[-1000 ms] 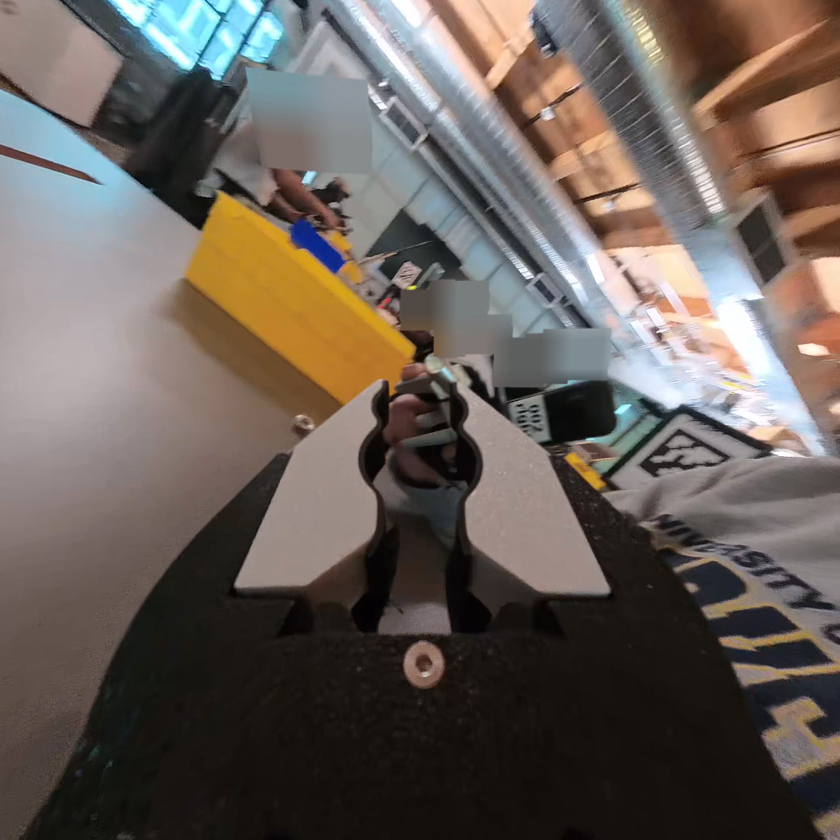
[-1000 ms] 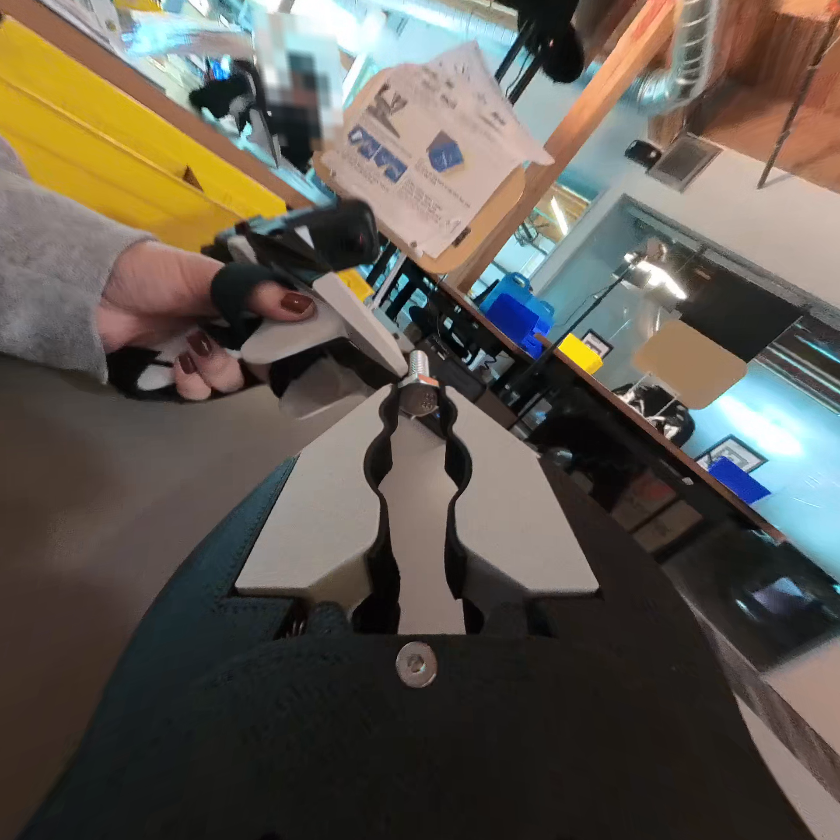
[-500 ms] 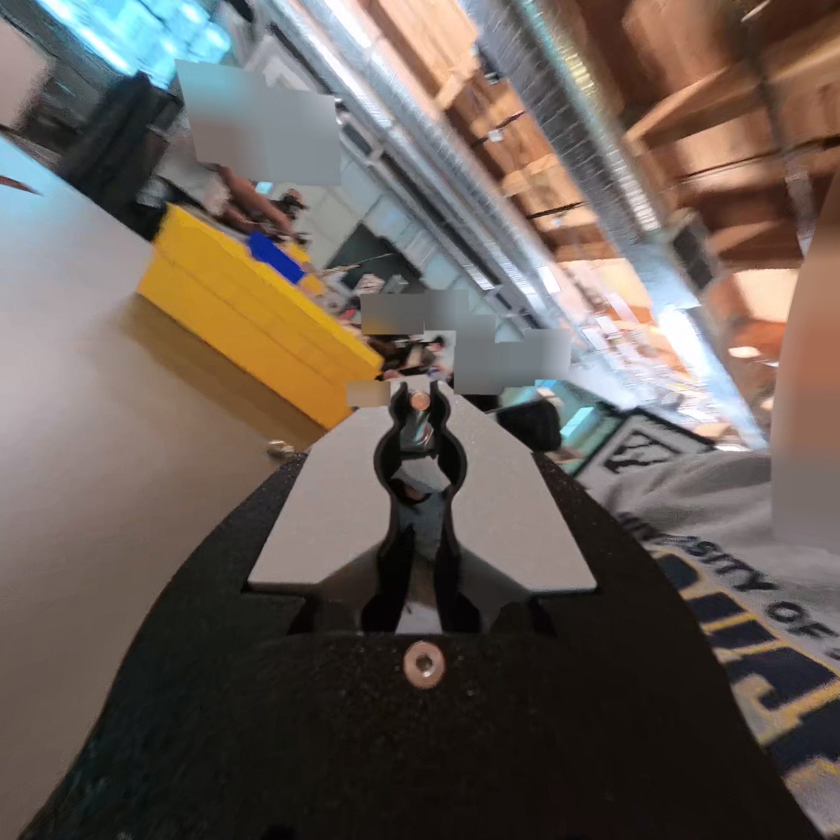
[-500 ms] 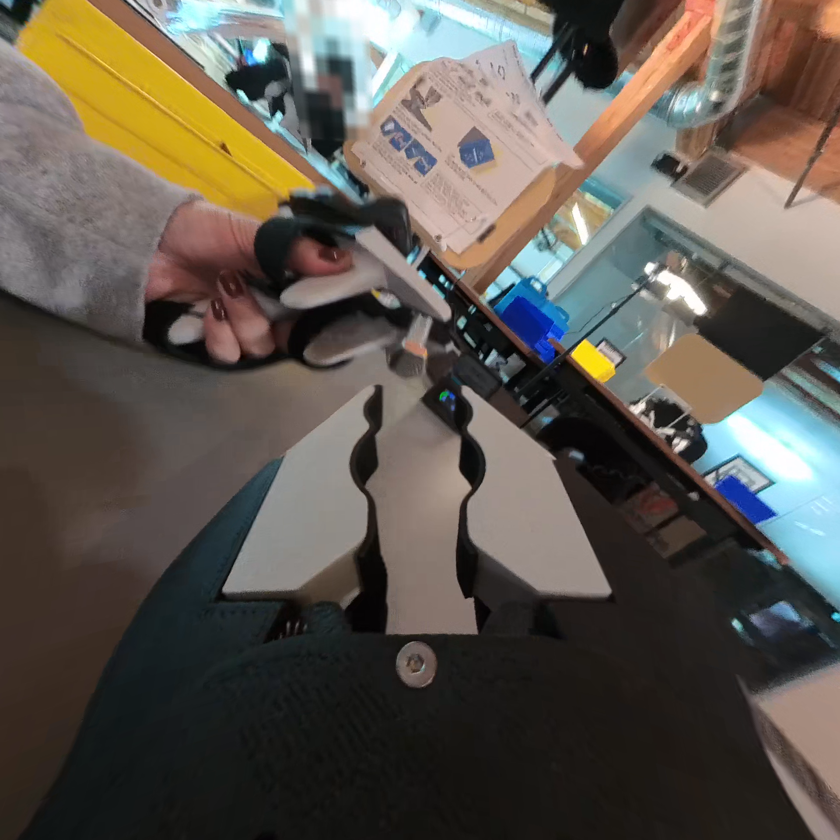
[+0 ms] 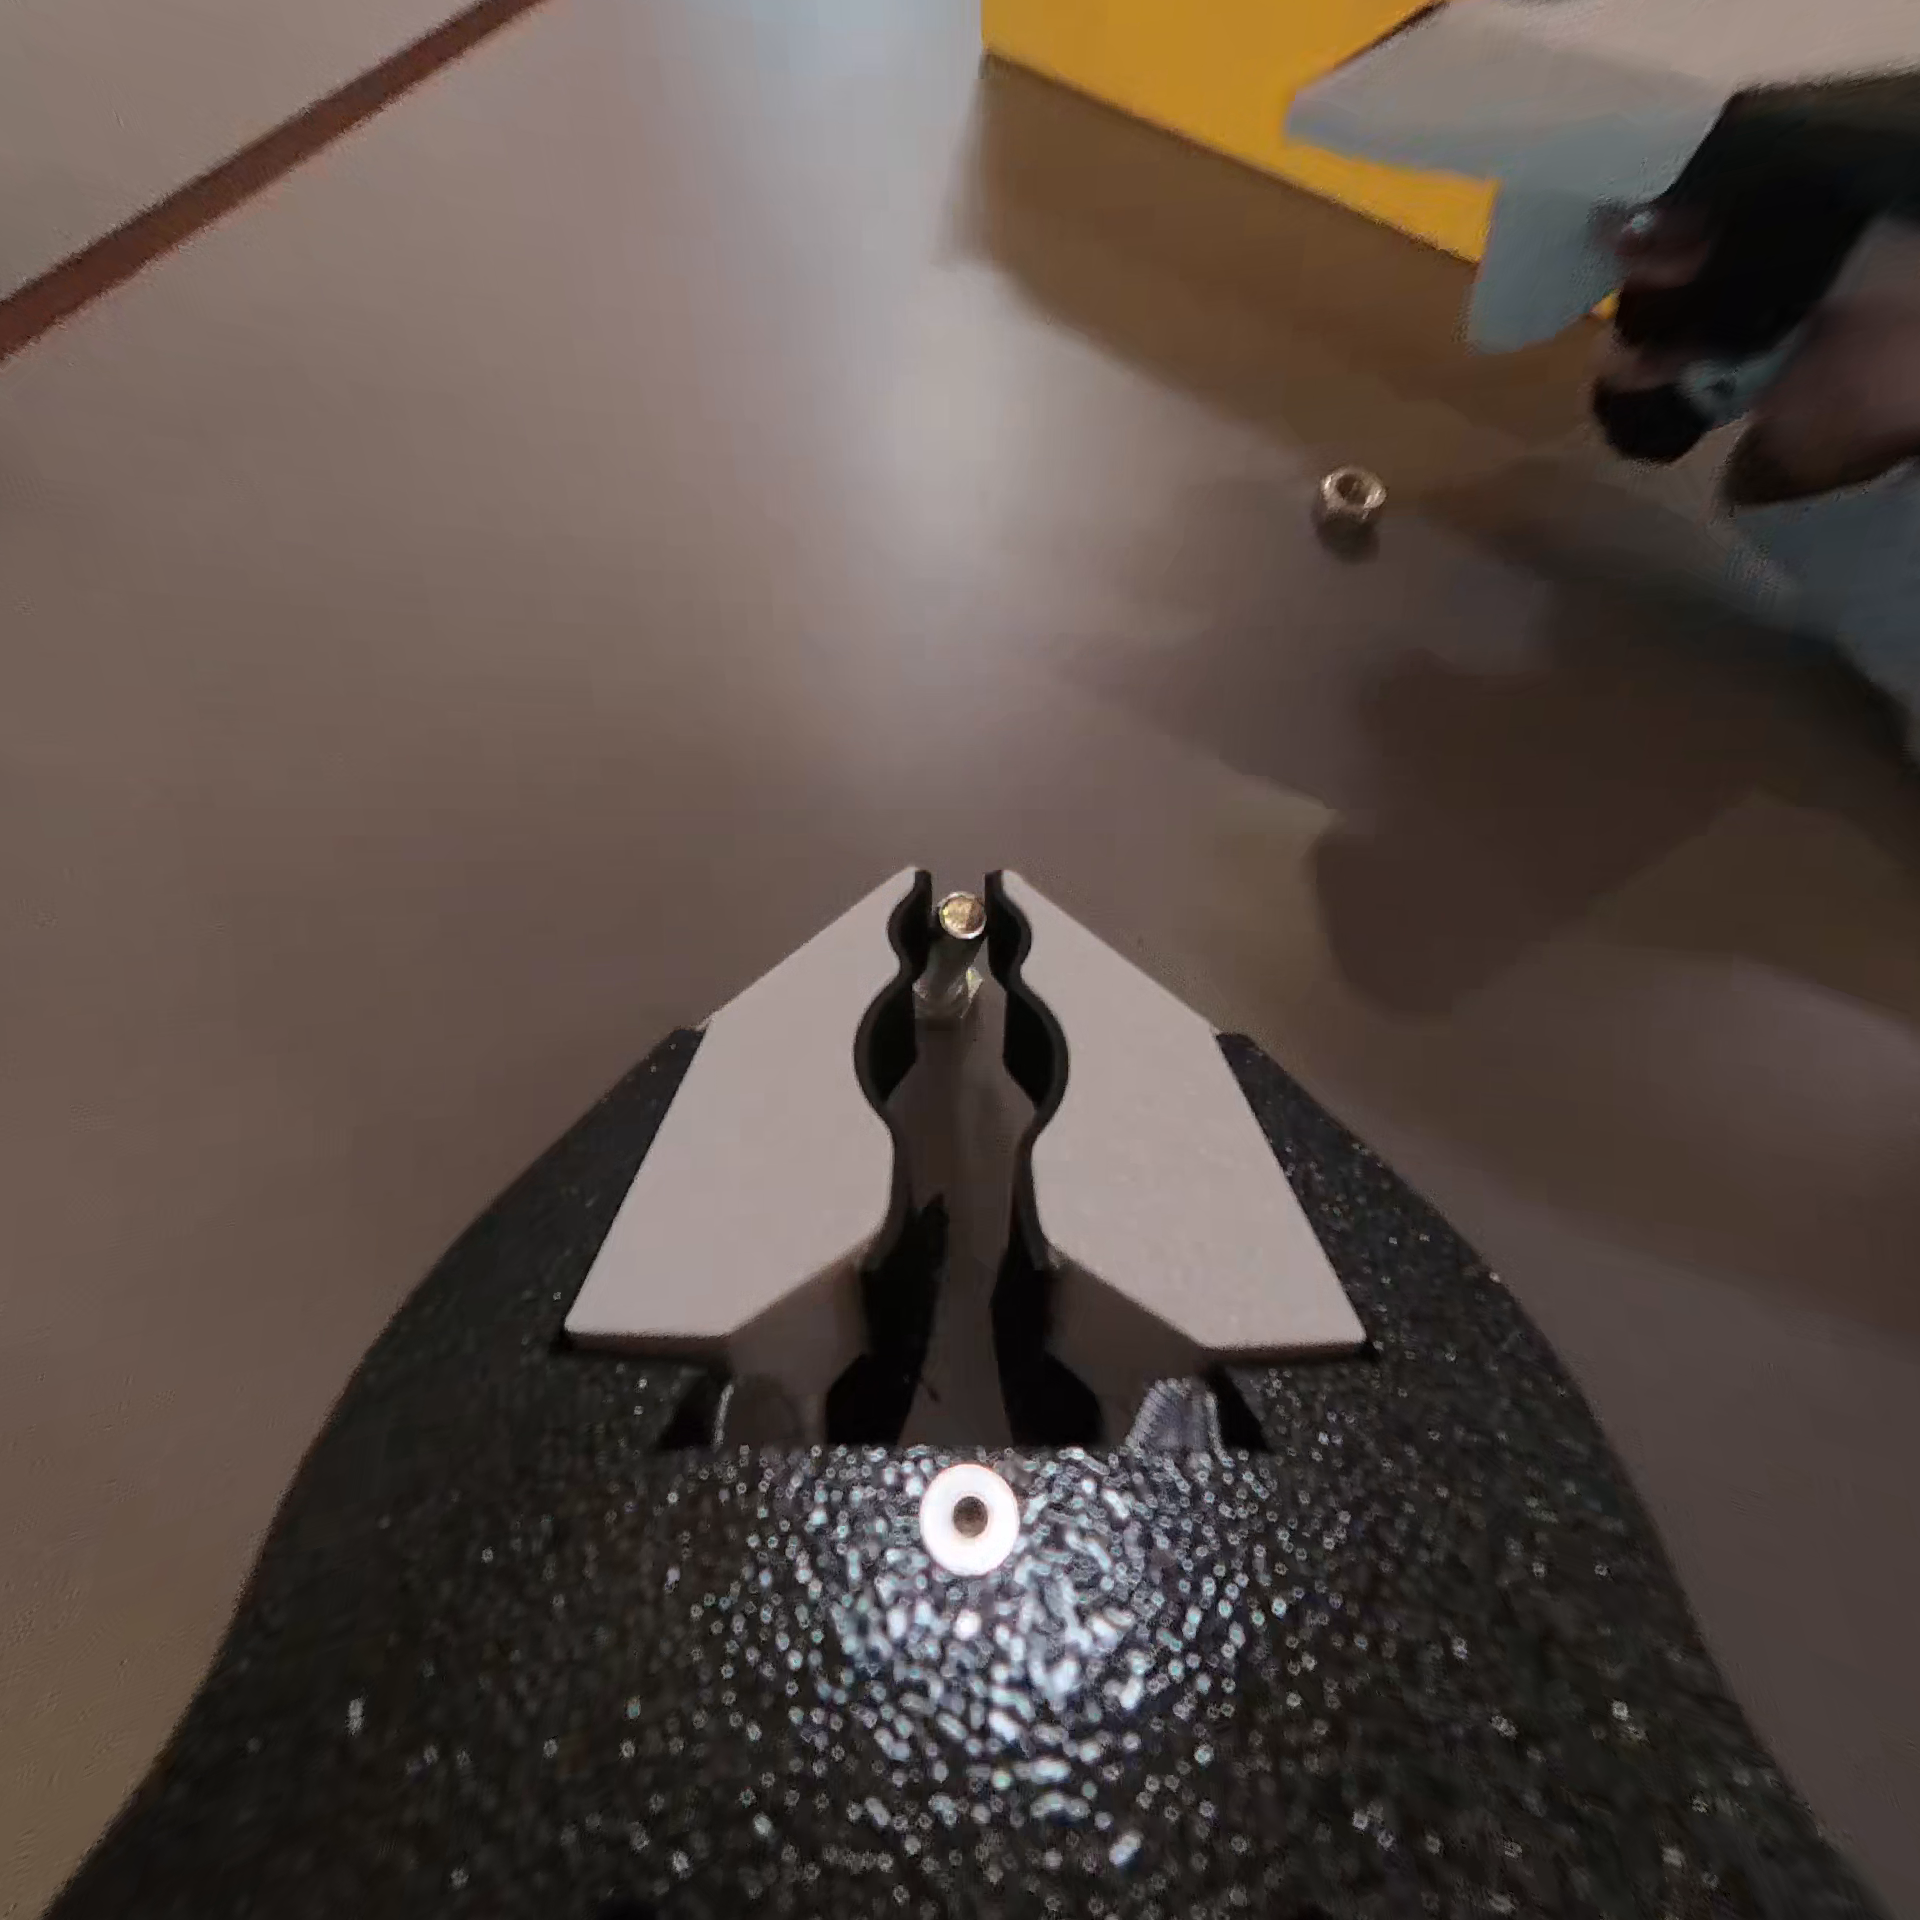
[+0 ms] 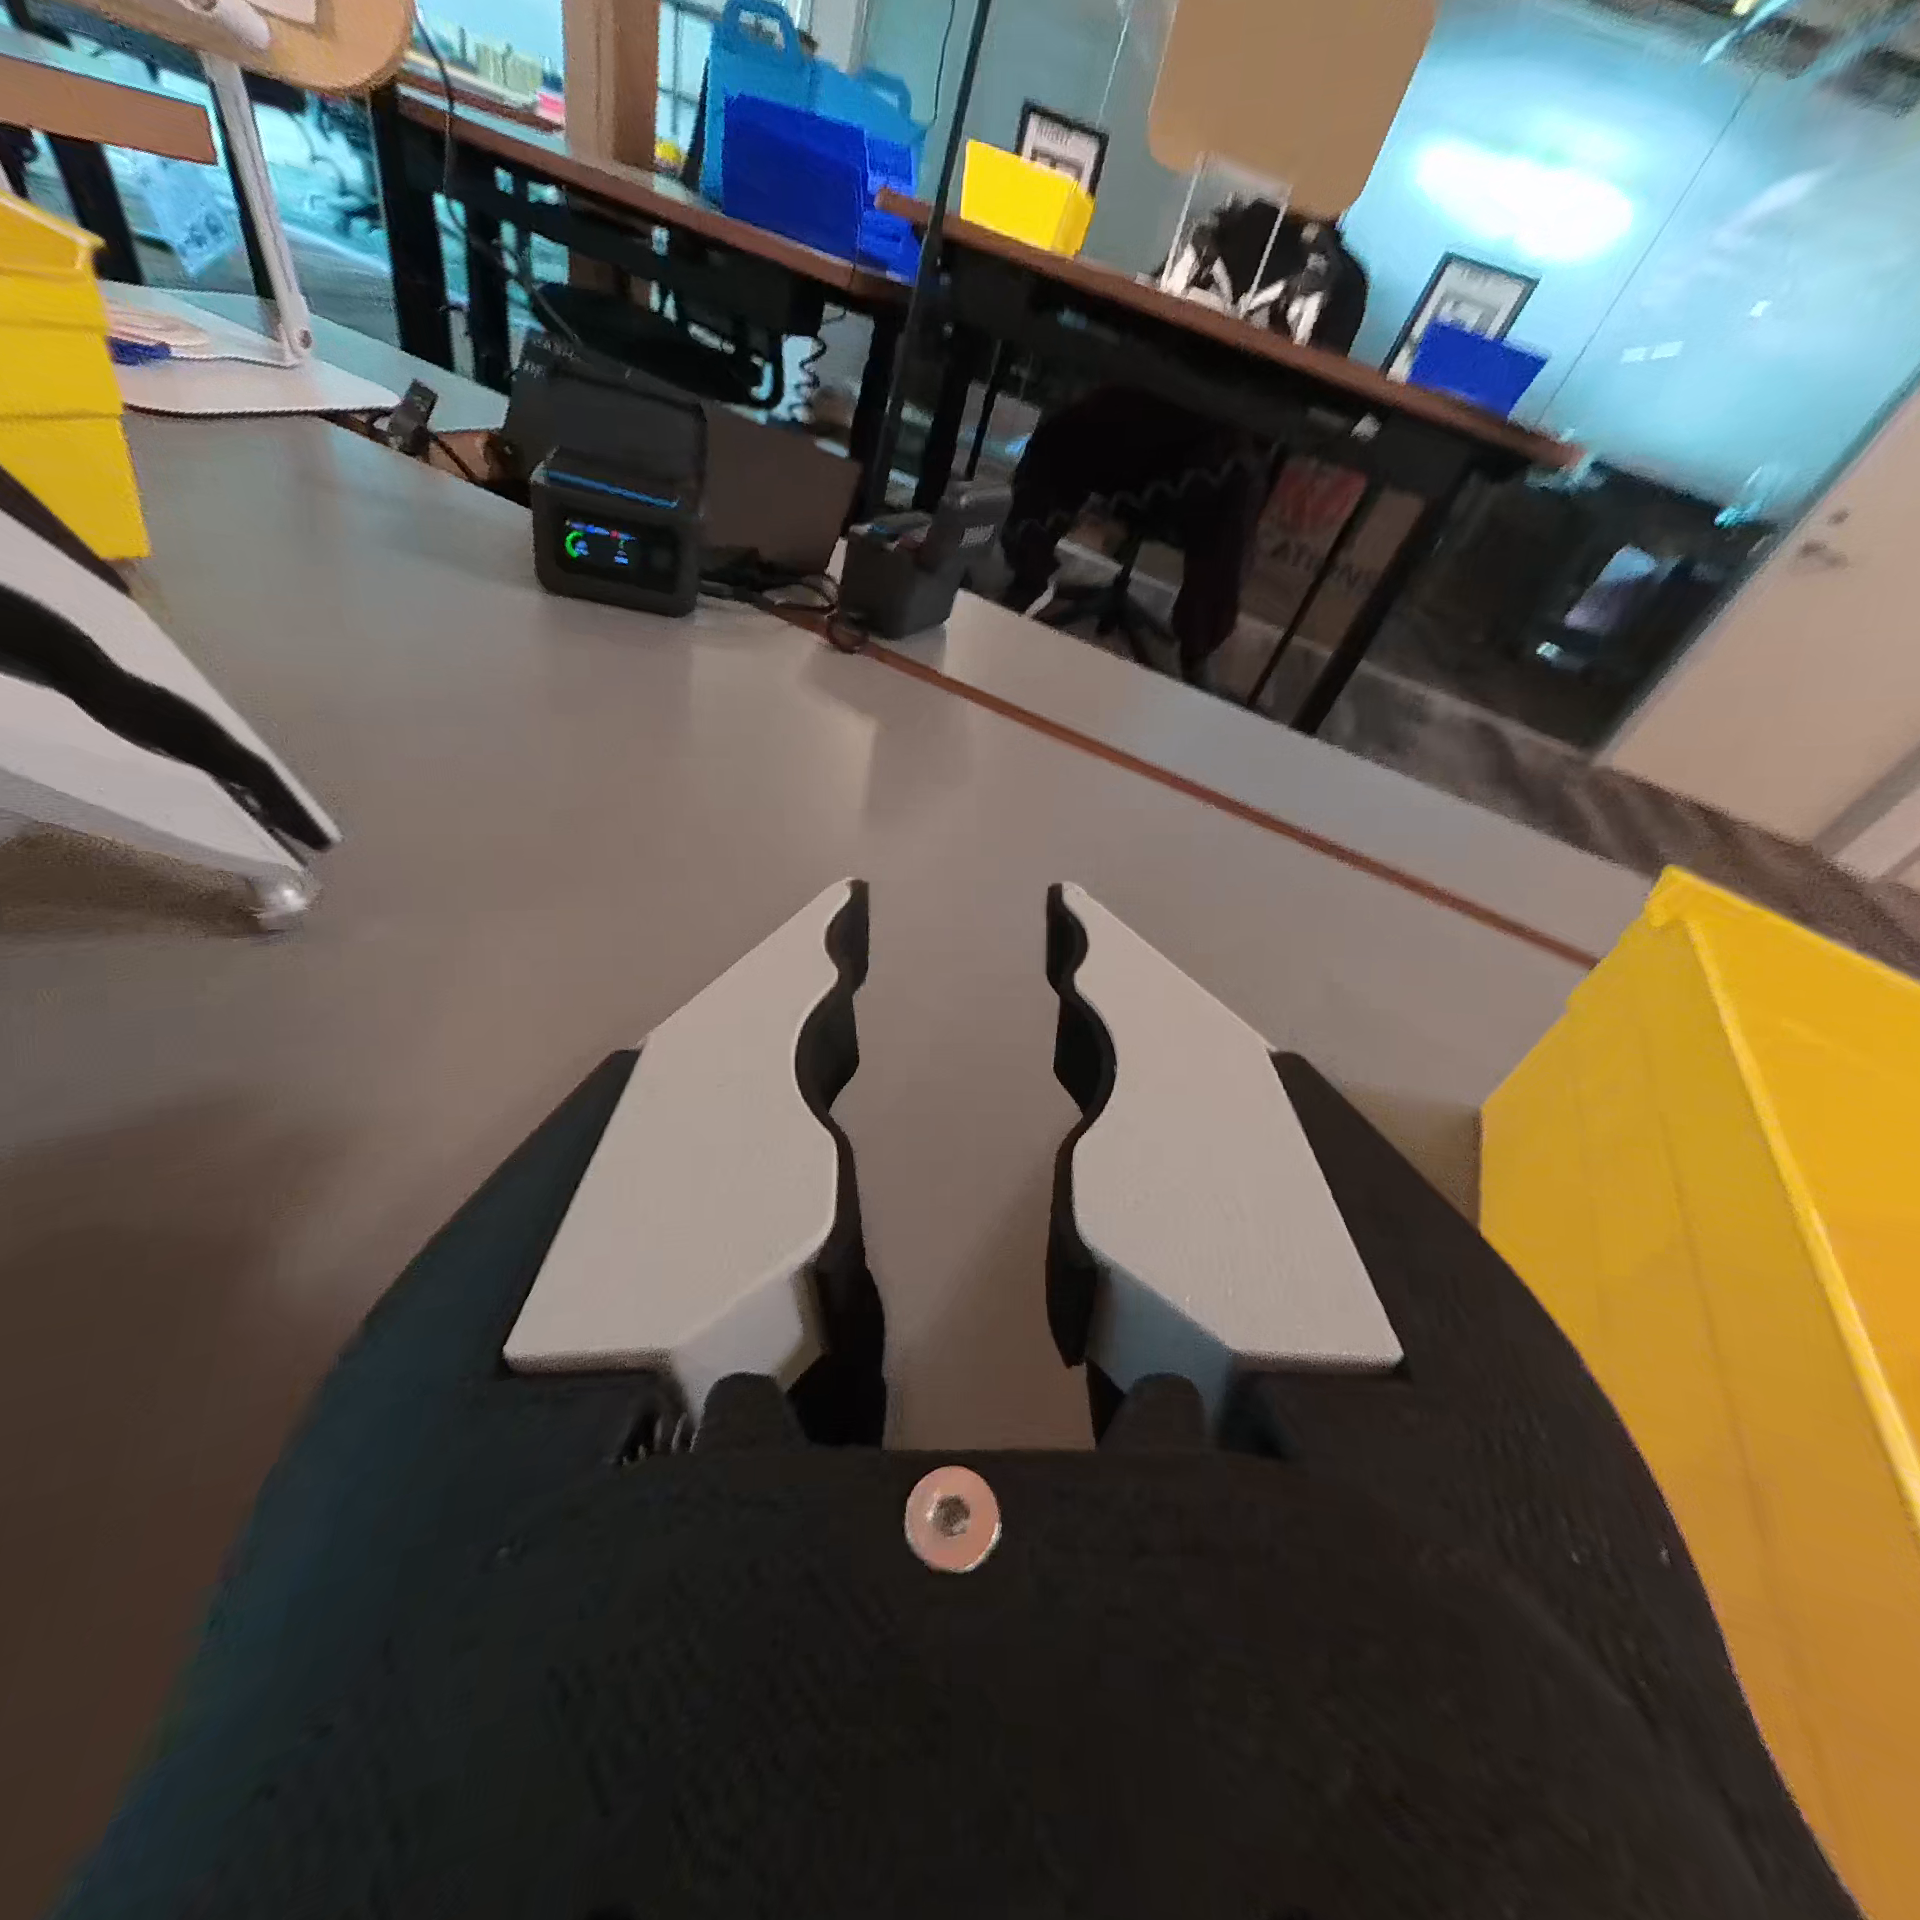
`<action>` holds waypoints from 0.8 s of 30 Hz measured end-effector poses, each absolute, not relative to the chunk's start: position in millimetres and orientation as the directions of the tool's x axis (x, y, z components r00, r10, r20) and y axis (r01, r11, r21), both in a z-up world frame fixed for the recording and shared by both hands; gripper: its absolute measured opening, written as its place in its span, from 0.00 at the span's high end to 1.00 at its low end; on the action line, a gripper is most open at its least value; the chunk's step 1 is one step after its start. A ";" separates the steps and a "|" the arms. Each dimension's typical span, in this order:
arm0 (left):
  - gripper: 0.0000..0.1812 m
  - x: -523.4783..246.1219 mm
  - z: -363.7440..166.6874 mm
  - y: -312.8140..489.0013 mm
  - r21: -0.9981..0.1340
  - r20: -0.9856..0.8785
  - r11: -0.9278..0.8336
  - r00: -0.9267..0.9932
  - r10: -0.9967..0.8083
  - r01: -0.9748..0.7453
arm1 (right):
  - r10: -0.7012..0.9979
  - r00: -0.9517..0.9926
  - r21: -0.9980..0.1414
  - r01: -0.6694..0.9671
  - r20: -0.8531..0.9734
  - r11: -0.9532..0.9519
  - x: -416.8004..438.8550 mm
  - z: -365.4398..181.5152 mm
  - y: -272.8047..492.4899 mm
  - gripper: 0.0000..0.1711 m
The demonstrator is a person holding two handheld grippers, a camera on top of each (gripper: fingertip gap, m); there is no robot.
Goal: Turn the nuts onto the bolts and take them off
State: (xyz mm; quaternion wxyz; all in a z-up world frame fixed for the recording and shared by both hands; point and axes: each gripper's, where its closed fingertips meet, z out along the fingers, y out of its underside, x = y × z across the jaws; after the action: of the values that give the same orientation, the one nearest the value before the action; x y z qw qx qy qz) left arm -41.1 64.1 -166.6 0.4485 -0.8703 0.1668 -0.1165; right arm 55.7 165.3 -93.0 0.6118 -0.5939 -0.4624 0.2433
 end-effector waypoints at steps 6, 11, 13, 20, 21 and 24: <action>0.88 -37.7 -162.8 59.9 -0.834 0.175 -0.545 0.897 -0.406 -0.083 | 0.929 0.341 -0.973 0.222 0.144 0.070 51.2 -91.0 135.2 0.80; 0.72 -37.0 -133.2 43.9 -0.893 0.209 -0.449 0.848 -0.487 -0.038 | 0.999 0.019 -0.938 0.345 0.031 0.023 4.5 -116.5 73.6 0.83; 0.67 -41.0 -134.1 38.5 -0.892 0.183 -0.446 0.846 -0.500 -0.071 | 0.996 -0.072 -0.919 0.385 0.059 0.082 -14.5 -125.2 55.4 0.84; 0.58 -44.8 -151.3 33.6 -0.860 0.122 -0.482 0.850 -0.512 -0.167 | 0.978 -0.188 -0.838 0.515 0.093 0.179 -58.1 -160.4 36.6 0.94; 0.53 -42.9 -150.9 34.8 -0.864 0.121 -0.475 0.848 -0.515 -0.165 | 0.978 -0.180 -0.840 0.508 0.109 0.187 -59.5 -159.8 39.6 0.95; 0.51 -33.6 -153.5 35.0 -0.863 0.139 -0.476 0.827 -0.545 -0.169 | 0.971 -0.201 -0.868 0.449 0.133 0.212 -53.8 -149.6 41.1 0.95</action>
State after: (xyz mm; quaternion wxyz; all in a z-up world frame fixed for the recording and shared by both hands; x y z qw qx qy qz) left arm -33.6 35.0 -153.5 0.4653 -0.8348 0.2137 -0.2023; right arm -53.8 41.1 -149.6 0.3650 -0.5160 -0.6876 0.3574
